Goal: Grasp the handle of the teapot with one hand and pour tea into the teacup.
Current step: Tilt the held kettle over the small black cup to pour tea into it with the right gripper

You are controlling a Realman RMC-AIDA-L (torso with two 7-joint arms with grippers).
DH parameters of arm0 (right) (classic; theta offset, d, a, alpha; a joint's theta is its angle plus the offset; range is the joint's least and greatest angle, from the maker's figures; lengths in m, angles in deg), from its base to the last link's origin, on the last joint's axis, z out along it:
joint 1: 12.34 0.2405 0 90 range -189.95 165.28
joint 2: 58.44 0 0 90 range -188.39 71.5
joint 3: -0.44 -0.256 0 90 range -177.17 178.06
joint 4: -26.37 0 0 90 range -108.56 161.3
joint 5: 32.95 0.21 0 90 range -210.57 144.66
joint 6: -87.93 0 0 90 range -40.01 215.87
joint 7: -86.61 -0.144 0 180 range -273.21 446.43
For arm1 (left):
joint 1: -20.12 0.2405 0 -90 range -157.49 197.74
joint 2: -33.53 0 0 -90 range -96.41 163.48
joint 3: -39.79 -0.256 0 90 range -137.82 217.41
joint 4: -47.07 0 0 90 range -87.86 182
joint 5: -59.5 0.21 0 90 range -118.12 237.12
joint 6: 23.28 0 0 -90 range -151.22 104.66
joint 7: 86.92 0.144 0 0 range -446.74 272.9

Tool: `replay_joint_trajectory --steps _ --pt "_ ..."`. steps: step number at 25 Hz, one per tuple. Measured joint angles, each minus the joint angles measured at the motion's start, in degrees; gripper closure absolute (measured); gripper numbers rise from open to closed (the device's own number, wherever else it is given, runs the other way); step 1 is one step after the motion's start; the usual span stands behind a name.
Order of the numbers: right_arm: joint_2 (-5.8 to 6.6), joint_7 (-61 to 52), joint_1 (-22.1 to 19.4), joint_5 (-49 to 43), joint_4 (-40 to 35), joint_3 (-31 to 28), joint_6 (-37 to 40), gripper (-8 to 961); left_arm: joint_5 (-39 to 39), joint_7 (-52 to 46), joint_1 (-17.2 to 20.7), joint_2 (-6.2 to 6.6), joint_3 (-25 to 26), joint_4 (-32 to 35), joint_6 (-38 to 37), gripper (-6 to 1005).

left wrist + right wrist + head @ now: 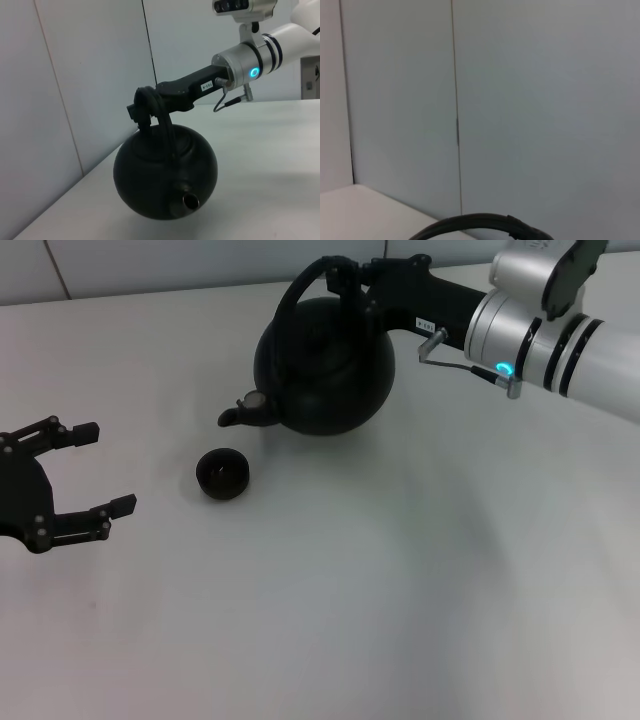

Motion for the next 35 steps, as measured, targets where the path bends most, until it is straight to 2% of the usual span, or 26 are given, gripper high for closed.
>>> replay_joint_trajectory --steps 35 --pt "0.26 -0.34 0.78 -0.10 -2.21 6.90 -4.34 822 0.00 -0.40 -0.01 -0.38 -0.12 0.78 0.00 135"
